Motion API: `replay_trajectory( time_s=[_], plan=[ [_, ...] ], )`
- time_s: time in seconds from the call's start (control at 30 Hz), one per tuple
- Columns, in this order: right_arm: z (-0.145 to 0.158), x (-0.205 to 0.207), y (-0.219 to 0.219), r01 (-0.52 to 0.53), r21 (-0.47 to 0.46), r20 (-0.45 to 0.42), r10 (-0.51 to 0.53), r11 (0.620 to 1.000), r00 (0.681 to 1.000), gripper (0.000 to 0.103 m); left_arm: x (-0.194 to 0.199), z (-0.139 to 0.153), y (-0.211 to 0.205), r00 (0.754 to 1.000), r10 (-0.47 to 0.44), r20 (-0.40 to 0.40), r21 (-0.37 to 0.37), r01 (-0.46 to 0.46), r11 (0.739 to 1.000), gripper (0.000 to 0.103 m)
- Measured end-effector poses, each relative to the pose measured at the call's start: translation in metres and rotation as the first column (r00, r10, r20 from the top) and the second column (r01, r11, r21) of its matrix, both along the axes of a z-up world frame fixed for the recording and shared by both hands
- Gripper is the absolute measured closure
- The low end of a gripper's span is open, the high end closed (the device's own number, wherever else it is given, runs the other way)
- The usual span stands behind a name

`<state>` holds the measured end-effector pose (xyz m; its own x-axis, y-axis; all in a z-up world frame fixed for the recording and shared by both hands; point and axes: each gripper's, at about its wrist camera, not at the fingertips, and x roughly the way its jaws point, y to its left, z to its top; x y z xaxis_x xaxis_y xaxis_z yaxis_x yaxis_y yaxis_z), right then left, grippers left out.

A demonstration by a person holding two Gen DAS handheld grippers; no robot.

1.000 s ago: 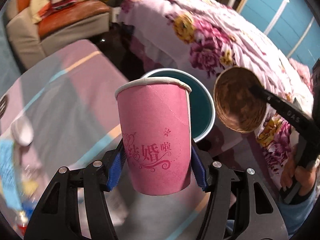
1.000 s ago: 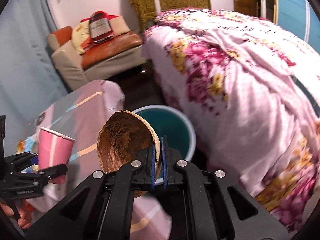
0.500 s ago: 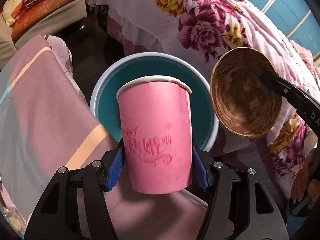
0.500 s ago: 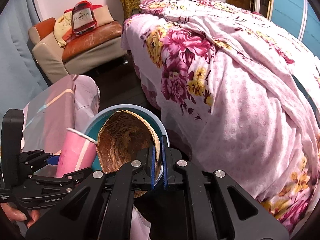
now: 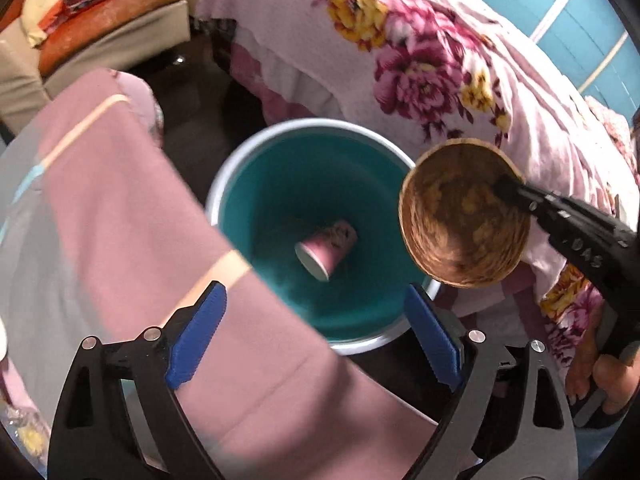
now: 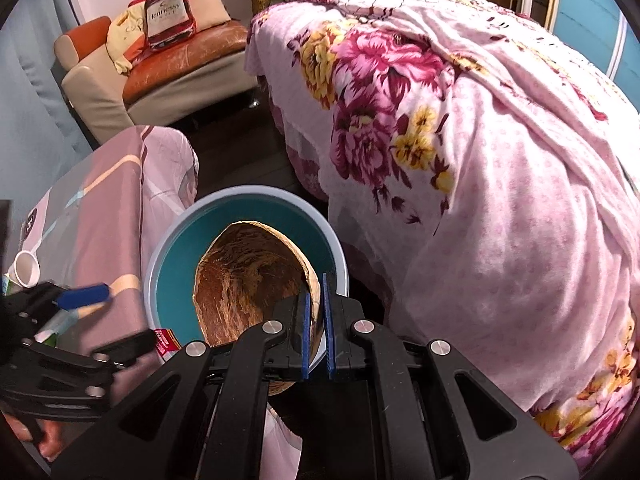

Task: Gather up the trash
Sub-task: 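Carry both items over the teal bin and release the cup and bowl, then return both tools to the table toward the milk carton and water bottle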

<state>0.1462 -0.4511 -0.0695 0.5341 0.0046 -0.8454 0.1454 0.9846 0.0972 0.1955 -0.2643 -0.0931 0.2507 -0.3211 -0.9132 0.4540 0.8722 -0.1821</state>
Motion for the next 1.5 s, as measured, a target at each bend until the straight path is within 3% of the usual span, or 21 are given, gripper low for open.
replay_trajectory(
  time_s=[0.3, 0.5, 0.57, 0.7, 0.77, 0.9, 1.23, 1.37, 1.5],
  plan=[
    [-0.021, 0.004, 0.01, -0.016, 0.013, -0.07, 0.017, 1.0, 0.997, 0.095, -0.006, 0.02, 0.051, 0.995, 0.098, 0.003, -0.03, -0.098, 0.995, 0.011],
    [-0.025, 0.001, 0.022, -0.032, 0.027, -0.102, 0.035, 0.999, 0.994, 0.085, -0.015, 0.028, 0.081, 0.99, 0.144, -0.001, -0.042, -0.144, 0.989, 0.01],
    [-0.022, -0.001, 0.024, -0.029, 0.032, -0.097, 0.032, 0.999, 0.995, 0.072, -0.02, 0.033, 0.09, 0.987, 0.16, 0.006, -0.05, -0.16, 0.986, 0.01],
    [-0.006, -0.008, 0.03, -0.031, 0.025, -0.067, 0.032, 0.999, 0.997, 0.06, -0.03, 0.041, 0.106, 0.983, 0.183, 0.023, -0.054, -0.181, 0.982, 0.01],
    [0.003, -0.012, 0.035, -0.034, 0.021, -0.053, 0.035, 0.999, 0.998, 0.046, -0.036, 0.047, 0.119, 0.979, 0.201, 0.031, -0.058, -0.199, 0.978, 0.01],
    [0.021, -0.023, 0.056, -0.069, 0.019, -0.026, 0.069, 0.997, 0.997, 0.036, -0.047, 0.059, 0.145, 0.969, 0.238, 0.062, -0.049, -0.235, 0.971, 0.01],
    [0.043, -0.043, 0.145, -0.232, 0.019, -0.031, 0.232, 0.973, 0.972, 0.029, -0.079, 0.08, 0.252, 0.906, 0.401, 0.139, -0.025, -0.401, 0.916, 0.01],
    [0.05, -0.052, 0.177, -0.284, 0.003, -0.03, 0.283, 0.959, 0.959, 0.026, -0.086, 0.078, 0.291, 0.876, 0.453, 0.166, 0.011, -0.461, 0.887, 0.01],
    [0.054, -0.056, 0.202, -0.317, 0.004, -0.041, 0.317, 0.948, 0.948, 0.026, -0.086, 0.068, 0.317, 0.861, 0.484, 0.156, 0.035, -0.494, 0.869, 0.01]
  ],
)
